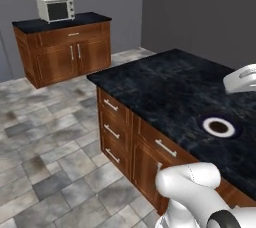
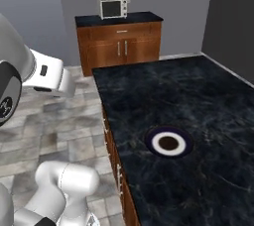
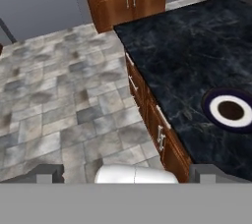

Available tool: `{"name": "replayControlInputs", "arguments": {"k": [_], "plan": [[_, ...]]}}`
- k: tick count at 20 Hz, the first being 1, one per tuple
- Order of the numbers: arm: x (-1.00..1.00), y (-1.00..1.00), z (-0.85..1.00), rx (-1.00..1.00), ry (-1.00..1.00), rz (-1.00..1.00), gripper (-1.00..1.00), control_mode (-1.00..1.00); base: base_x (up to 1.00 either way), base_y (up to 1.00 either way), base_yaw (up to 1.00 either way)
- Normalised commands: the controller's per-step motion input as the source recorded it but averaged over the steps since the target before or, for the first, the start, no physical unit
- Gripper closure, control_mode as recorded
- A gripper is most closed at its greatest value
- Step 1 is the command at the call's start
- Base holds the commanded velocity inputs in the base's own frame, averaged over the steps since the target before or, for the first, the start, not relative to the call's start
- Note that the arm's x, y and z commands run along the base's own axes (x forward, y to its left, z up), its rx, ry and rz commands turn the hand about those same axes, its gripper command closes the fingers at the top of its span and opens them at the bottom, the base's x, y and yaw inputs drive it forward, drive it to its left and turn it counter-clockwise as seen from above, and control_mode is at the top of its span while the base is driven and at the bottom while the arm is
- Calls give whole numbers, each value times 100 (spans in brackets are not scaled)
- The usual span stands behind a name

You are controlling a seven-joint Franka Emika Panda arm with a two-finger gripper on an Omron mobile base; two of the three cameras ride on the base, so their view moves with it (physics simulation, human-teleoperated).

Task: Move the bowls from the cabinet to the plates on the dining table.

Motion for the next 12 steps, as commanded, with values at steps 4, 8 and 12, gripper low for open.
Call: {"name": "replayControlInputs", "arguments": {"k": [4,8,12], "plan": [[0,0,0,0,0,0,-100,100,0,0,25],[0,0,0,0,0,0,-100,100,0,0,25],[0,0,0,0,0,0,-100,100,0,0,25]]}}
